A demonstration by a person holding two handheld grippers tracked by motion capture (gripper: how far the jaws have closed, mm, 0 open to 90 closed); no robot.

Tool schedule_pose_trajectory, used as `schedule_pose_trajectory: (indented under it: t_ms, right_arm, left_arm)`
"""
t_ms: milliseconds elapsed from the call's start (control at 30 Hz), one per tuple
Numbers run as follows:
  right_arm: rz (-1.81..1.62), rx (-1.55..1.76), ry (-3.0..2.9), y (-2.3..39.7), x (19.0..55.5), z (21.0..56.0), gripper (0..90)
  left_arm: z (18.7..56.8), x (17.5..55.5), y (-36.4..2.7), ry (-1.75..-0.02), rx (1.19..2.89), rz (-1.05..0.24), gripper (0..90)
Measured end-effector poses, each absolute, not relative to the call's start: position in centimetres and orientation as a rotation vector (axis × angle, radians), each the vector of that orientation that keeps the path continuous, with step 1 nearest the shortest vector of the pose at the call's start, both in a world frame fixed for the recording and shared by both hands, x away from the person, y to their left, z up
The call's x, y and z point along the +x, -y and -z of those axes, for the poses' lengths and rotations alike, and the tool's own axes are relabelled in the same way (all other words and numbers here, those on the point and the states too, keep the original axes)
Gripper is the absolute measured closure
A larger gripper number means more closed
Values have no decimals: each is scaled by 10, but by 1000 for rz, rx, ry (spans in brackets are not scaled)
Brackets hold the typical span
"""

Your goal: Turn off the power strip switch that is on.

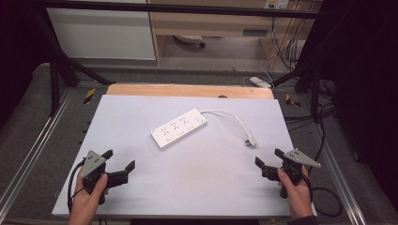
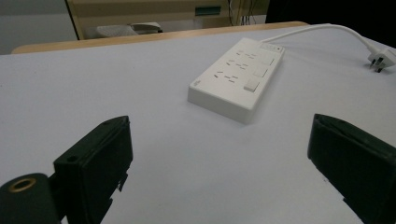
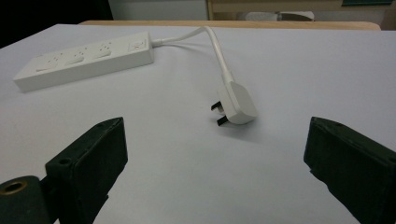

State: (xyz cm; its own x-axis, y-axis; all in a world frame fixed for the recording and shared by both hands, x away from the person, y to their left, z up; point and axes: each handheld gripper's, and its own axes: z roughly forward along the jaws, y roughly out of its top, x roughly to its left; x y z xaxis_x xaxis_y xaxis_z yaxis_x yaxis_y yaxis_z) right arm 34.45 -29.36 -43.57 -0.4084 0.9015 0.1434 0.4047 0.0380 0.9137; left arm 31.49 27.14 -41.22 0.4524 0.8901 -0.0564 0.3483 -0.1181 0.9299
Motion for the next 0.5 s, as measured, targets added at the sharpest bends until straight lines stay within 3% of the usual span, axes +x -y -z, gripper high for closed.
schedule_pose_trajectory:
  t_ms: [500]
  right_arm:
    - [-1348,1285,-1866,294,344,436,41]
  left_arm:
    - [410,313,-271,-1059,1674,-674,64]
